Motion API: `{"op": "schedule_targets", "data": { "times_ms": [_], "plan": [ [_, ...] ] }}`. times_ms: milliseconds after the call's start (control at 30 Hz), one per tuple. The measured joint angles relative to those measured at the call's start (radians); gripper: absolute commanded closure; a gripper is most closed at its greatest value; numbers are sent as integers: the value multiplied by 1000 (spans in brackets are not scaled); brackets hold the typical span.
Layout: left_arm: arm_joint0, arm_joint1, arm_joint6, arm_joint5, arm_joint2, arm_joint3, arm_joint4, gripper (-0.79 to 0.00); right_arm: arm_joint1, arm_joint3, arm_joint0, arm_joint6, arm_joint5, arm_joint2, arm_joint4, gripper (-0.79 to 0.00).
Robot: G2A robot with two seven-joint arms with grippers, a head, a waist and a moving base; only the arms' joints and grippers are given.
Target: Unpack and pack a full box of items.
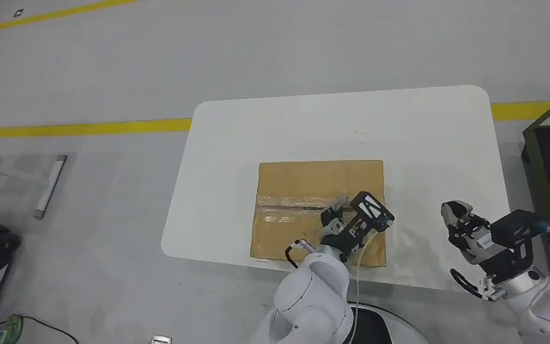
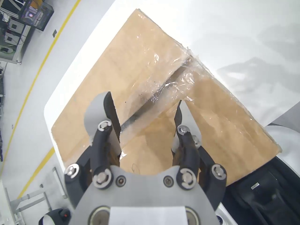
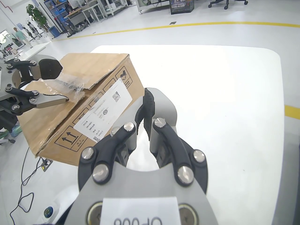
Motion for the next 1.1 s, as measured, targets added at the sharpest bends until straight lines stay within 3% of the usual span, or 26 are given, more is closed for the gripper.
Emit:
{"op": "schedule_targets", "data": {
  "times_ms": [233, 367, 433, 867, 1100],
  "plan": [
    [8, -1, 29, -4, 10, 7, 57, -342, 0, 0, 5, 4, -1, -10, 0, 0],
    [15, -2, 41, 3, 7, 5, 66, -160, 0, 1, 7, 7, -2, -13, -1, 0],
    [19, -4, 46, 9, 4, 3, 66, 0, 0, 3, 9, 7, -3, -14, 1, 0],
    [32, -10, 84, 55, -30, -15, 75, 0, 0, -2, 18, 15, -13, -23, 18, 0],
    [67, -4, 88, 159, -187, -136, 53, 0, 1, -29, 30, 32, -50, -26, 69, 0]
  ]
}}
